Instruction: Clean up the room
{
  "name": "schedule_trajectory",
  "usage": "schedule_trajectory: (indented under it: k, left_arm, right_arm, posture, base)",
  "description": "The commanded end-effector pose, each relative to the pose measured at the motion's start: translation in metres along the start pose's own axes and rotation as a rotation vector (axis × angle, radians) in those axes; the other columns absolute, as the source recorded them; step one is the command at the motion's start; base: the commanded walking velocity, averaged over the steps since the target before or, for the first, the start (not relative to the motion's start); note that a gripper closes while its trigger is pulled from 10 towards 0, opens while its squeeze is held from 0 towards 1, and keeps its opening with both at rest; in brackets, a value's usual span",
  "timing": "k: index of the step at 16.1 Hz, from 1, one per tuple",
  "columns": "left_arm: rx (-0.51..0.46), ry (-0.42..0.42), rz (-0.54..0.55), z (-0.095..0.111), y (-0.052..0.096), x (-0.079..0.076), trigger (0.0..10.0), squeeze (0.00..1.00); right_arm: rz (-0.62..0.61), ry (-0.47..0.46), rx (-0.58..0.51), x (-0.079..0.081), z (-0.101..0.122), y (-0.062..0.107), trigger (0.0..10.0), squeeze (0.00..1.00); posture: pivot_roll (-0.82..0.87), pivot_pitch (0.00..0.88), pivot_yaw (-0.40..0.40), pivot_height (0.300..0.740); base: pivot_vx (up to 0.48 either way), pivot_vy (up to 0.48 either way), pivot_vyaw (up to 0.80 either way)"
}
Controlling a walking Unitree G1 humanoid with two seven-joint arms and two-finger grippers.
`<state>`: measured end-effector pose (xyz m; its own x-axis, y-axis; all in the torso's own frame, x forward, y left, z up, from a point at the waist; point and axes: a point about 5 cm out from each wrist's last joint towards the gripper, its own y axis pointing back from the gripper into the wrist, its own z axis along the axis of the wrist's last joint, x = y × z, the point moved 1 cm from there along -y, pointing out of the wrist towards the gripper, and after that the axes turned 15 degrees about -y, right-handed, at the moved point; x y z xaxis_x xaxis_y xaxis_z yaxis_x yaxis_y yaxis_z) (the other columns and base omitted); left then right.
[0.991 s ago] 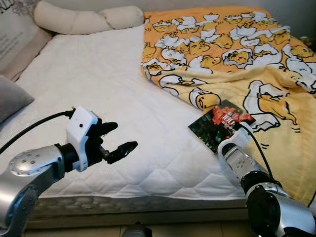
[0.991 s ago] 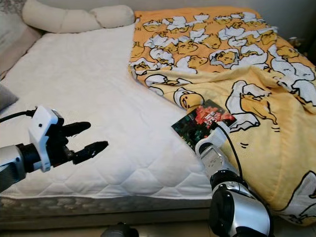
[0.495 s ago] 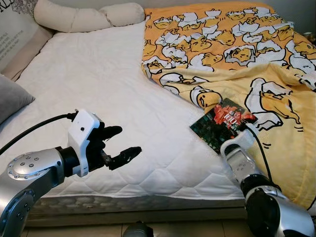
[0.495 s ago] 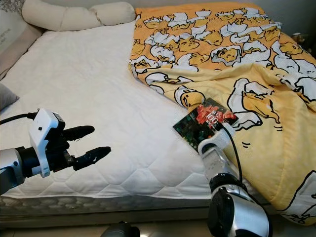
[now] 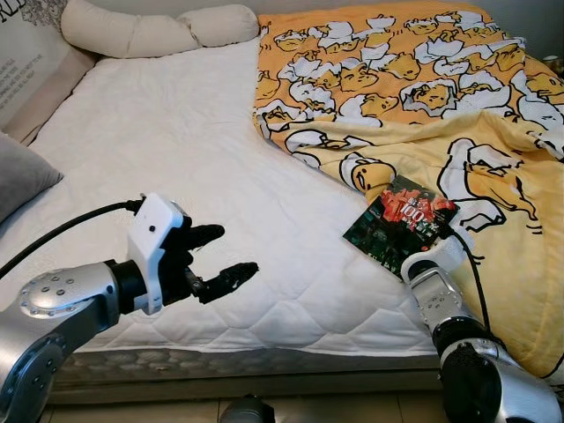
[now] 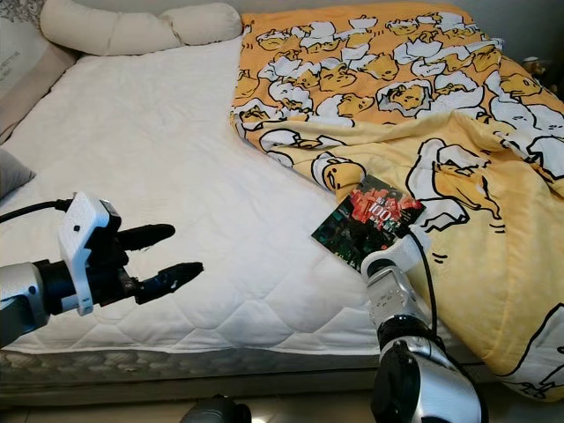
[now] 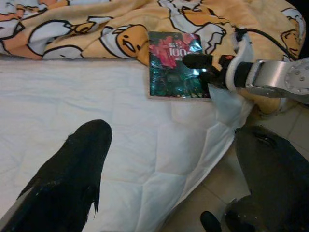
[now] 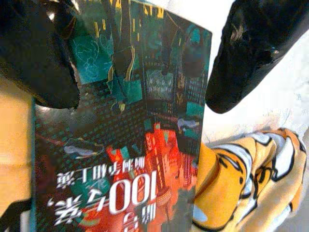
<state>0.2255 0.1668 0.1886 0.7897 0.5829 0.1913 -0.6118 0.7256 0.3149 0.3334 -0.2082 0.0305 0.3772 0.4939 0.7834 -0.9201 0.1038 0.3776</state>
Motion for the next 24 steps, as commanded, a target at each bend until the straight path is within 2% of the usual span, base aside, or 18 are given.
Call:
schedule_trajectory:
  k: [1, 19, 20, 21, 24]
  left_arm:
    - [0.006, -0.013, 0.004, 0.001, -0.001, 0.003, 10.0, 1.0]
    - [0.004, -0.014, 0.004, 0.001, -0.002, 0.003, 10.0, 1.0]
    - [0.013, -0.008, -0.003, -0.001, -0.001, 0.001, 10.0, 1.0]
    - [0.017, -0.005, -0.008, -0.003, -0.001, 0.0, 10.0, 1.0]
    - [0.019, -0.007, -0.012, -0.003, -0.001, -0.001, 10.0, 1.0]
  right_arm:
    - [0.009, -0.007, -0.041, -0.001, 0.007, 0.002, 10.0, 0.0]
    - [0.013, 0.007, -0.077, -0.003, 0.016, 0.003, 10.0, 0.0]
    - [-0.084, 0.054, -0.03, -0.024, 0.011, 0.008, 10.0, 0.0]
    - [-0.118, 0.076, 0.003, -0.032, 0.008, 0.01, 10.0, 0.0]
    - [-0.134, 0.08, 0.005, -0.033, 0.007, 0.011, 10.0, 0.0]
  posture:
    - [0.24, 0.035, 0.124, 0.74]
    - [0.24, 0.037, 0.123, 0.74]
    - [0.25, 0.027, 0.115, 0.74]
    - [0.24, 0.026, 0.116, 0.74]
    - [0.25, 0.022, 0.116, 0.74]
  base:
    - [0.0, 0.0, 0.0]
    - [0.0, 0.0, 0.0]
    - [0.0, 0.0, 0.0]
    - [0.0, 0.0, 0.0]
    - [0.0, 0.0, 0.0]
